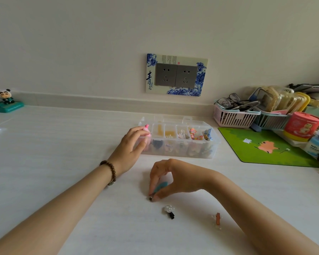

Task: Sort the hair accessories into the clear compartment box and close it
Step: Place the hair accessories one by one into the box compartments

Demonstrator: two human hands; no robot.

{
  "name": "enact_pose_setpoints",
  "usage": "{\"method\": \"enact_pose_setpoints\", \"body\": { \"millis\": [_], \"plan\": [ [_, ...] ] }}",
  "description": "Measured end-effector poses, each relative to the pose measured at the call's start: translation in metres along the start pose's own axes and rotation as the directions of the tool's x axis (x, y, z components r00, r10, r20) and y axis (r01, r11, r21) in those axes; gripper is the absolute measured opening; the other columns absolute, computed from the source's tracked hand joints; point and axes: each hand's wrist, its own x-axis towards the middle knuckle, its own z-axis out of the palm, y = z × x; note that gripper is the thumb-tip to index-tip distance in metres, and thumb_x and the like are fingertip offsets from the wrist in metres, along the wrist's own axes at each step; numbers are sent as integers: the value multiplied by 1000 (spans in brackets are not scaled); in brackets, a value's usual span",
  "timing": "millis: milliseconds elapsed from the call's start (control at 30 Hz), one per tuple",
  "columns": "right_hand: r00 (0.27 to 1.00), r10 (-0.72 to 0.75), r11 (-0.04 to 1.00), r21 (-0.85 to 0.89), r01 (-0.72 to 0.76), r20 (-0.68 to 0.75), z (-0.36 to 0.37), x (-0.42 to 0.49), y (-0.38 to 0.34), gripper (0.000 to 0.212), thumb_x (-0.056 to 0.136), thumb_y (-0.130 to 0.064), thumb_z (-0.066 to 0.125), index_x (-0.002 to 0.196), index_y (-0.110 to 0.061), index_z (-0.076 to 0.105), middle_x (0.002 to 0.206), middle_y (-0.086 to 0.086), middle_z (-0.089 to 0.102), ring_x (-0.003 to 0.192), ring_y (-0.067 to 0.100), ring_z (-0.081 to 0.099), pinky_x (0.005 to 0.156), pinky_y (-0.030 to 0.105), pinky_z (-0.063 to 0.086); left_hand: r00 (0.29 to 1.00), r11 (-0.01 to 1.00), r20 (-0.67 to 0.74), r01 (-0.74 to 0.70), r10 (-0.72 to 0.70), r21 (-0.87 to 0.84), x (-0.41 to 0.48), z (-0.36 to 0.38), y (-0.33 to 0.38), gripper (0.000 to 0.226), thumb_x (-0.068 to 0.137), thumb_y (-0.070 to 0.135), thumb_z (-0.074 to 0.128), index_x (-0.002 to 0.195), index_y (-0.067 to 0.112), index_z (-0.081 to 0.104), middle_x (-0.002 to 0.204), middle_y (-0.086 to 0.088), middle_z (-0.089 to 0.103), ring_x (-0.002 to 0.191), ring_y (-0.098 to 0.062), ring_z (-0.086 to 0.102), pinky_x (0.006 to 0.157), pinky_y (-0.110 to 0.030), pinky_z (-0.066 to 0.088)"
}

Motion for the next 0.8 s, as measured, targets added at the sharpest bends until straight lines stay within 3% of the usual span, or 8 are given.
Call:
{"method": "enact_pose_setpoints", "body": {
  "millis": [200, 300, 400, 500, 567, 700, 800],
  "plan": [
    [999, -14, 1000, -4, 14, -29, -4, 2, -4, 14, 78, -18, 72, 87, -12, 64, 85, -8, 67, 81, 15, 61, 77, 24, 45, 1000, 1000, -6, 12, -12, -11, 0, 1, -1, 36, 90, 39, 37, 117, 23, 54, 135, 13, 42, 126, 0, 36, 106, -32, 33],
    [979, -42, 997, 58, 54, -197, -23, 8, -5, 18, 77, -10, 72, 92, -10, 61, 86, 2, 71, 77, 13, 66, 76, 27, 51, 999, 999, -12, 34, -35, -28, 0, 1, 2, 46, 84, 53, 33, 115, 26, 54, 133, 13, 42, 125, 1, 36, 108, -30, 30],
    [825, 9, 984, 153, 94, -565, -57, 18, -2, 17, 76, -8, 73, 91, -12, 65, 83, 2, 71, 71, 1, 66, 72, 15, 54, 1000, 999, 8, 25, -24, -35, 0, -1, 6, 52, 81, 60, 32, 114, 26, 53, 133, 13, 40, 126, -2, 36, 107, -29, 30],
    [633, 97, 984, 169, 55, -768, -84, 29, 13, 13, 77, -12, 72, 89, -6, 69, 88, 7, 73, 68, 2, 66, 70, 13, 54, 1000, 999, -2, 22, -22, -29, 0, -1, 4, 53, 81, 57, 33, 116, 24, 53, 134, 12, 40, 126, -3, 37, 108, -32, 31],
    [585, 124, 990, 136, -25, -801, -88, 36, 26, 12, 77, -14, 73, 87, -8, 70, 88, 8, 74, 70, 4, 66, 69, 13, 54, 1000, 999, -6, 24, -25, -27, 0, 0, 4, 51, 82, 56, 33, 116, 24, 53, 135, 11, 41, 127, -3, 36, 109, -33, 30],
    [622, 154, 979, 33, -201, -768, -77, 39, 39, 14, 82, -20, 68, 93, -13, 72, 93, 1, 73, 83, 10, 64, 75, 25, 52, 999, 999, -4, 35, -36, -34, -1, 0, 3, 30, 92, 40, 41, 116, 26, 53, 133, 15, 39, 127, -4, 36, 110, -34, 30],
    [598, 68, 981, -54, -184, -799, -69, 27, 31, 14, 85, -23, 64, 97, -19, 71, 97, -5, 71, 86, 8, 60, 74, 23, 45, 1000, 999, 1, 30, -30, -40, -1, 0, 2, 40, 87, 50, 38, 116, 27, 53, 135, 15, 40, 127, -3, 36, 109, -33, 31]
  ]
}}
